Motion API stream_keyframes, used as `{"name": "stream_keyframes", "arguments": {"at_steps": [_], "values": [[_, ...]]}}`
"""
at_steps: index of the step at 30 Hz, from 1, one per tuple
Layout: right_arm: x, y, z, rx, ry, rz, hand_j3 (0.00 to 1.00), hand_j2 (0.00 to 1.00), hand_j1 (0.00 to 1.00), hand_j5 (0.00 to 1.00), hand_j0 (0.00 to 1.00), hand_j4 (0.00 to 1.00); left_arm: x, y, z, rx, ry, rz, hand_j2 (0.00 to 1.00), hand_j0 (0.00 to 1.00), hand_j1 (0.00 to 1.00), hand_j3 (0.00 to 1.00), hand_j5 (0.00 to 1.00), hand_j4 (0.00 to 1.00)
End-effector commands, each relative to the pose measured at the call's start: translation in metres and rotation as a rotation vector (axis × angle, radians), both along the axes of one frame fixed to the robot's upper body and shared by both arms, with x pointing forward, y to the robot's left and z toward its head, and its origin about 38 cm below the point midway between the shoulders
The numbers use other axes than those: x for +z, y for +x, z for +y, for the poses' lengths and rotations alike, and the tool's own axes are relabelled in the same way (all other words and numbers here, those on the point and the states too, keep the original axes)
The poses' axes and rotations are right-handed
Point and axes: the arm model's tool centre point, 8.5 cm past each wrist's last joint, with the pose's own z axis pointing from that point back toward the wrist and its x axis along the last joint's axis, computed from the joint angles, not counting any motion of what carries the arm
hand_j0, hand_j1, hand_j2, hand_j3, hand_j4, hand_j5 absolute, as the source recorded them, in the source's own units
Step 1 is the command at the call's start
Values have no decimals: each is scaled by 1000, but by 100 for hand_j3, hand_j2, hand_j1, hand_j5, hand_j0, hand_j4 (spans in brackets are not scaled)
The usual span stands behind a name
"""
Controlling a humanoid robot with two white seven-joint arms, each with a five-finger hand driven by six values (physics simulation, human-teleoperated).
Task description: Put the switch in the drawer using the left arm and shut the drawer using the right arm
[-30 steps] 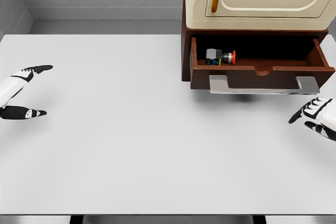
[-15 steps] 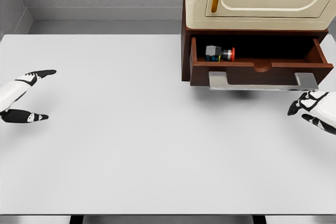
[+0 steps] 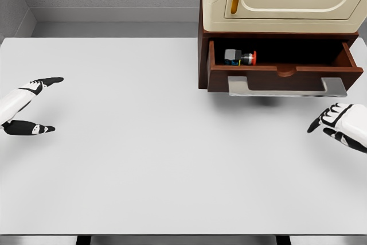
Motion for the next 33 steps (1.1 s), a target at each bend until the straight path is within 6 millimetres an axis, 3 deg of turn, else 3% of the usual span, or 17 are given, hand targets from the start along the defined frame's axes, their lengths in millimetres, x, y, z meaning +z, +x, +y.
{"name": "stream_keyframes", "arguments": {"at_steps": [1, 7, 10, 22, 33], "values": [[-2, -1, 3, -5, 27, 0, 51, 51, 51, 51, 51, 51, 1, 0, 0, 2, -7, -1, 100, 100, 100, 100, 100, 100], [1, 9, 13, -7, 89, -52, 51, 51, 51, 51, 51, 51, 1, 0, 0, 2, -7, -1, 100, 100, 100, 100, 100, 100], [-3, 17, 32, 43, 101, -48, 51, 51, 51, 51, 51, 51, 1, 0, 0, 2, -7, -1, 100, 100, 100, 100, 100, 100], [1, 20, 33, 47, 98, -65, 52, 52, 52, 52, 52, 52, 1, 0, 0, 0, -7, -1, 100, 100, 100, 100, 100, 100], [2, 35, 59, 93, 155, -100, 53, 53, 53, 53, 53, 53, 1, 0, 0, -1, -9, -3, 100, 100, 100, 100, 100, 100]]}}
